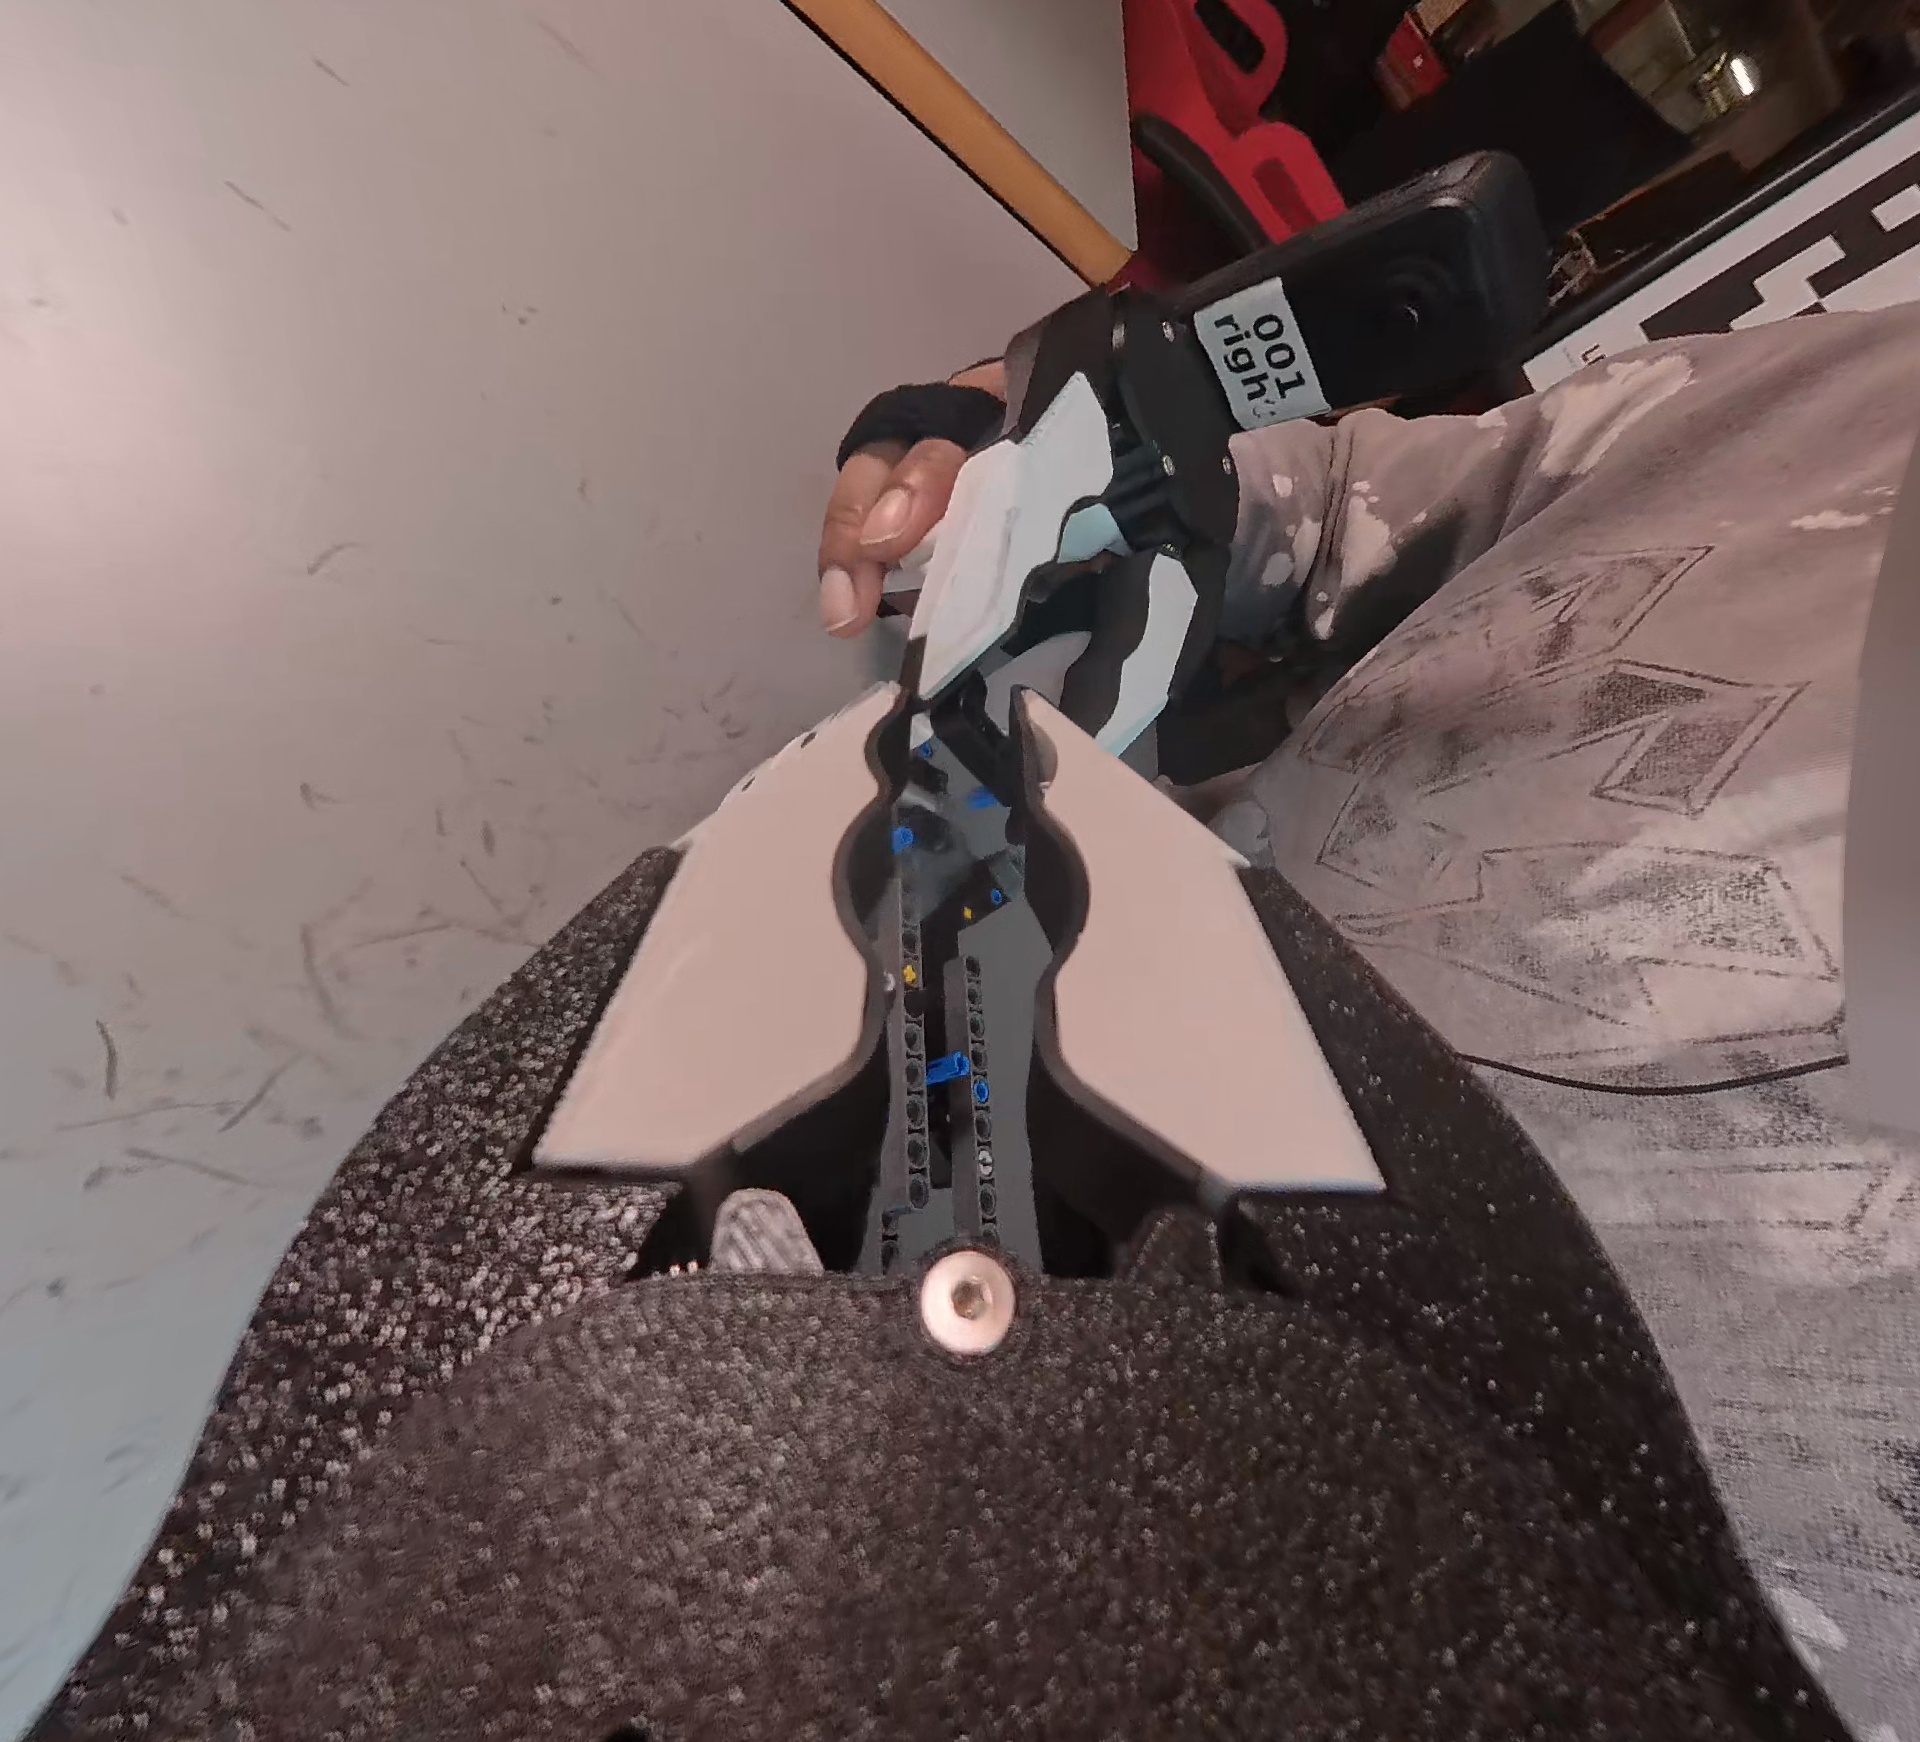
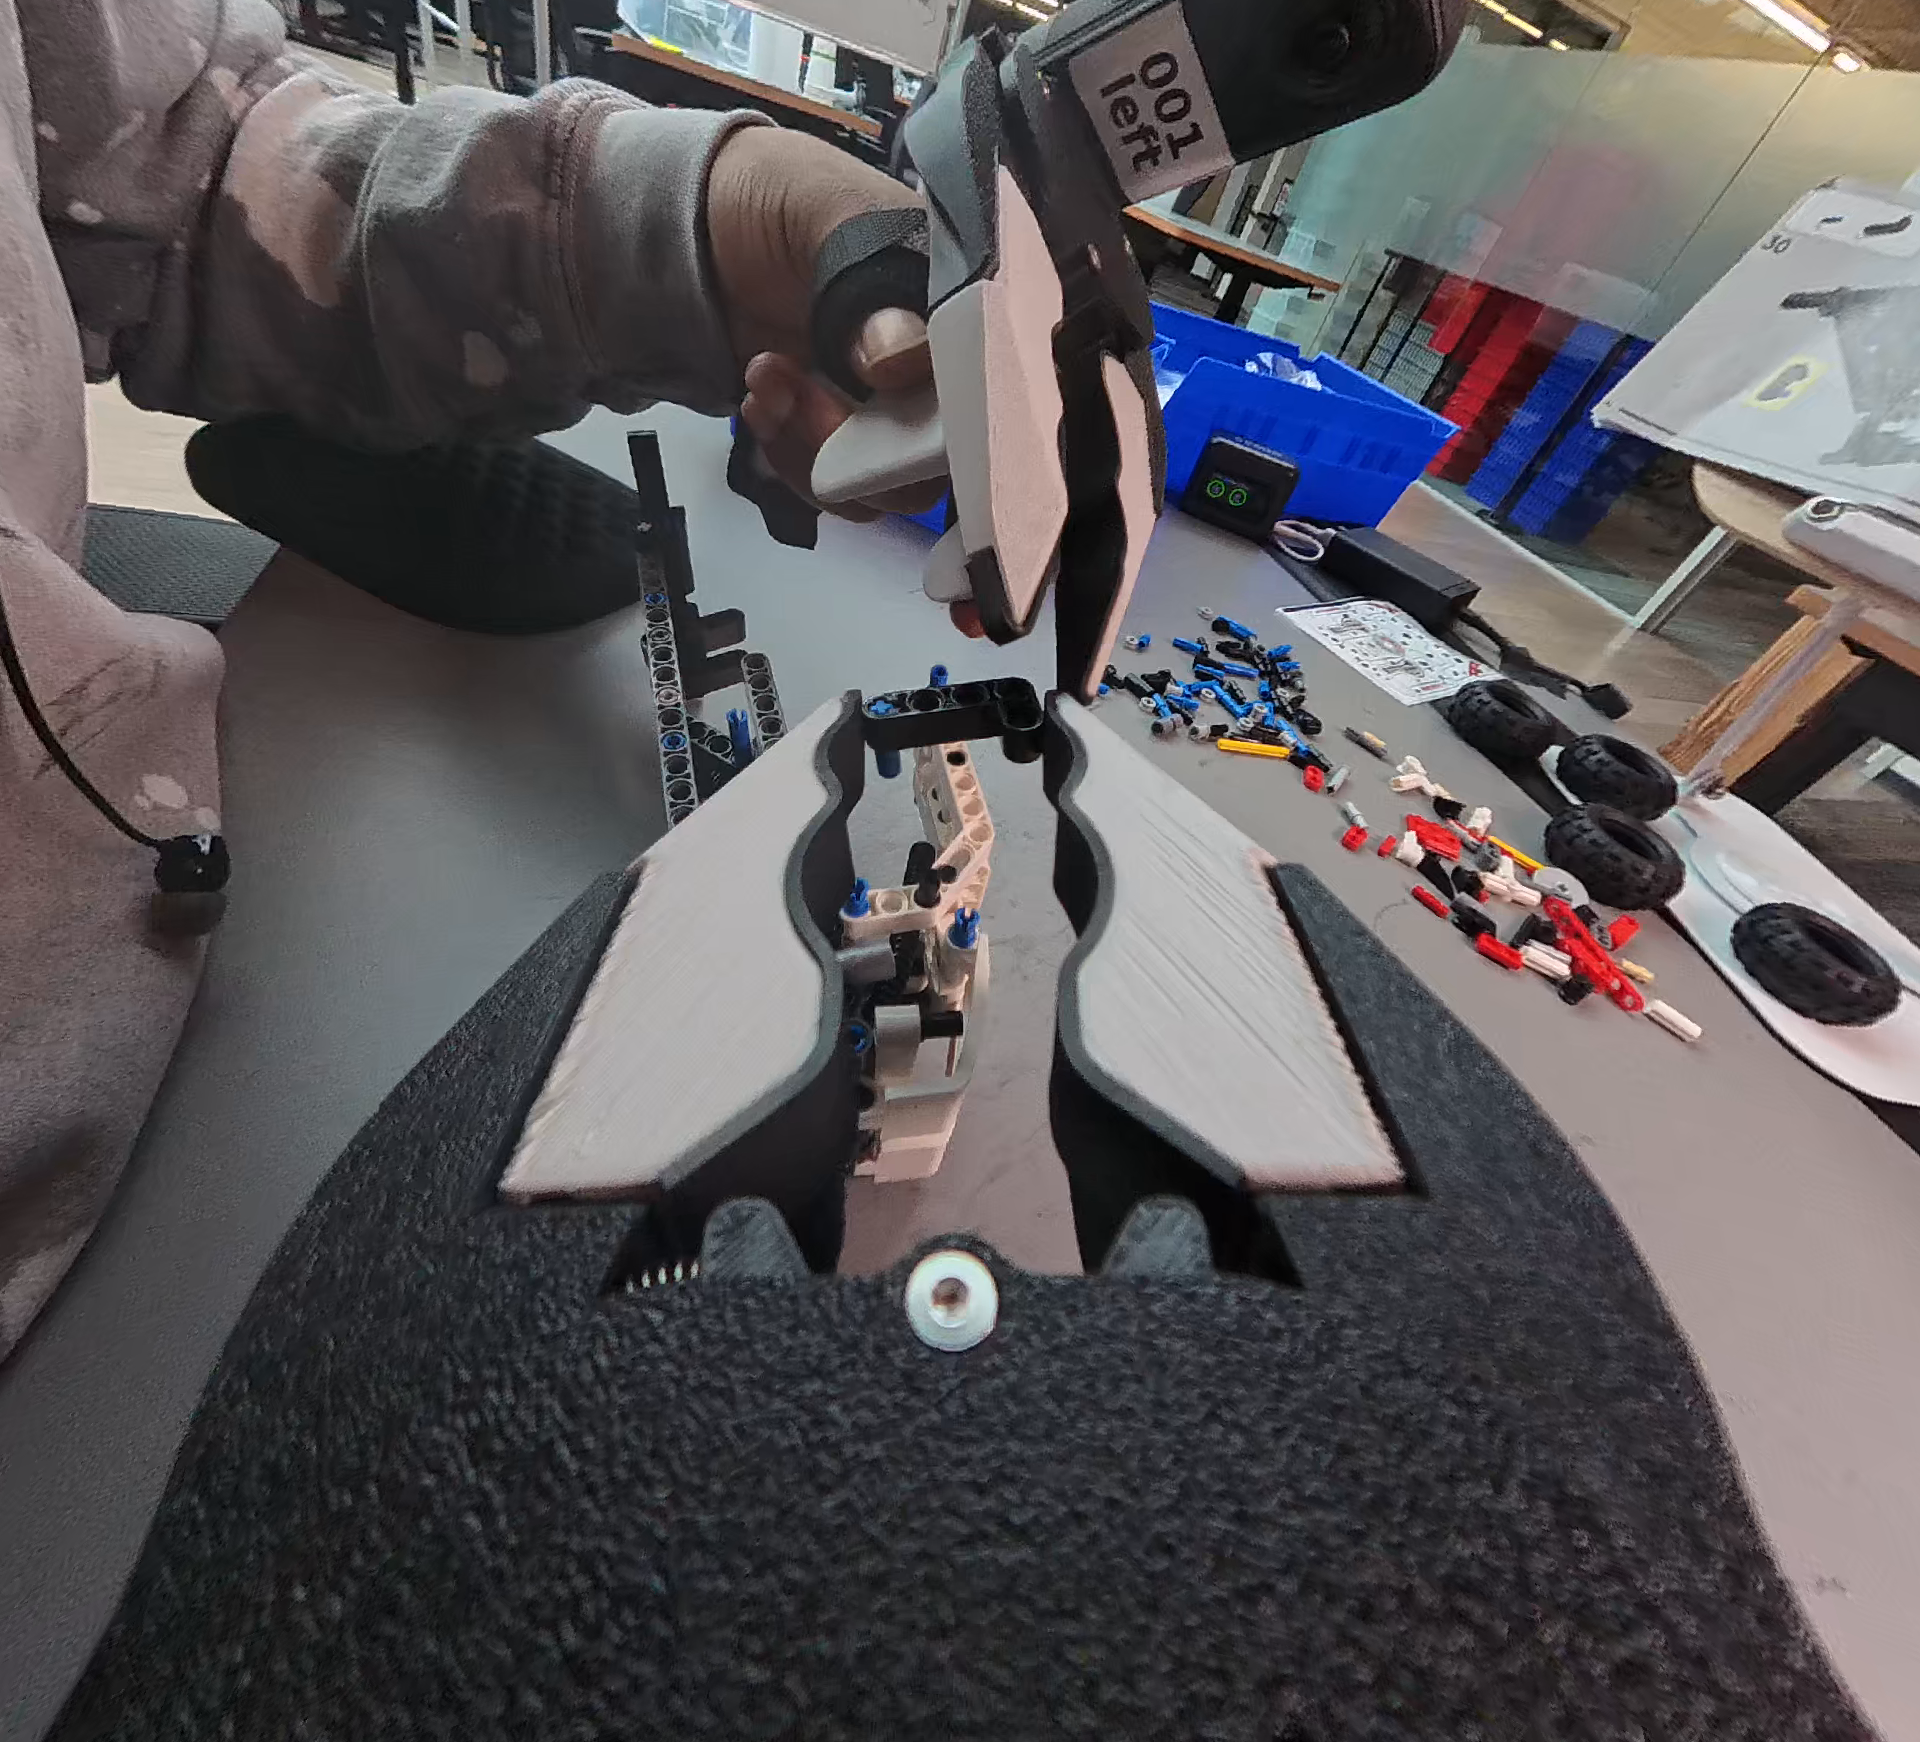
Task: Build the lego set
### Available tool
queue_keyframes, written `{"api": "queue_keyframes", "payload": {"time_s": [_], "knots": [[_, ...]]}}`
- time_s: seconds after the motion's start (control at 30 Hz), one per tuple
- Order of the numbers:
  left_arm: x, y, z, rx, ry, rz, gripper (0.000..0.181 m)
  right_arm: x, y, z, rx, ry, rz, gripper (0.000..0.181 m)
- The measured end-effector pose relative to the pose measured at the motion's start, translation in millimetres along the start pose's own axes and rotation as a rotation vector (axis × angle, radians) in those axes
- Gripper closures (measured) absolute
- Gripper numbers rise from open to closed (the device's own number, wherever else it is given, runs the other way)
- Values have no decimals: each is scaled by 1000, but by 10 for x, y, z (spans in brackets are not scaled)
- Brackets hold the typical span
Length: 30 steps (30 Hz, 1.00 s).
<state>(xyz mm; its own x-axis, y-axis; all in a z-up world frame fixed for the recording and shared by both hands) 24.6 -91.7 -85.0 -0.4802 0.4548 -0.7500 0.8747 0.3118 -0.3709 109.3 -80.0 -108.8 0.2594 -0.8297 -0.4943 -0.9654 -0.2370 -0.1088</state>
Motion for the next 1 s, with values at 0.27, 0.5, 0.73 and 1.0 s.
{"api": "queue_keyframes", "payload": {"time_s": [0.27, 0.5, 0.73, 1.0], "knots": [[0, 30, -50, -12, -76, 76, 165, -75, -30, -73, -29, -43, 79, 148], [68, 77, -22, -1, -79, 27, 181, -94, -26, -24, 6, -13, 60, 149], [91, 110, -27, 10, -125, 38, 178, -109, -63, -24, -14, -5, 55, 149], [-49, 74, -96, -8, -277, 313, 159, -168, -124, -243, -166, -5, 92, 150]]}}
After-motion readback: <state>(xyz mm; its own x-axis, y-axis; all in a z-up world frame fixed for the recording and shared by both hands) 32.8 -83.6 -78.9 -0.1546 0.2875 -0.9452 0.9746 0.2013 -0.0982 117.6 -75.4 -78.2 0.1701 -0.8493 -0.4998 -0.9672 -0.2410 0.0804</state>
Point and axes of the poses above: each gripper's, where its closed fingertips meet, y out along the fingers, z out of its underside, x = y × z across the jaws, the point moved 5 cm from there along -y, back along the fingers, and after that the axes turned 14 degrees about -y, right-handed, at the moved point
